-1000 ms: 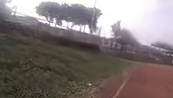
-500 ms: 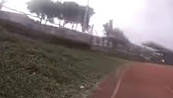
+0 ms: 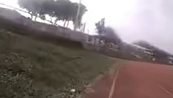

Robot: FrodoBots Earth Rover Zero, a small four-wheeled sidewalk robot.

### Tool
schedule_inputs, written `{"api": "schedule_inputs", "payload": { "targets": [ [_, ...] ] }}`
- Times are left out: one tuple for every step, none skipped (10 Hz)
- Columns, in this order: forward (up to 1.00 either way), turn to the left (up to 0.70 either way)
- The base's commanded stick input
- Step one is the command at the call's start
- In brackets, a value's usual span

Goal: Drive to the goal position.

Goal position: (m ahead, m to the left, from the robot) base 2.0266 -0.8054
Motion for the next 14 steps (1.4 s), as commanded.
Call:
{"api": "schedule_inputs", "payload": {
  "targets": [
    [0.5, -0.46],
    [0.5, -0.46],
    [0.5, -0.43],
    [0.5, -0.28],
    [0.5, -0.12],
    [0.5, 0.0],
    [0.5, 0.0],
    [0.5, 0.0],
    [0.5, 0.0],
    [0.5, 0.0],
    [0.5, 0.0],
    [0.5, 0.0],
    [0.5, 0.0],
    [0.5, 0.0]
  ]
}}
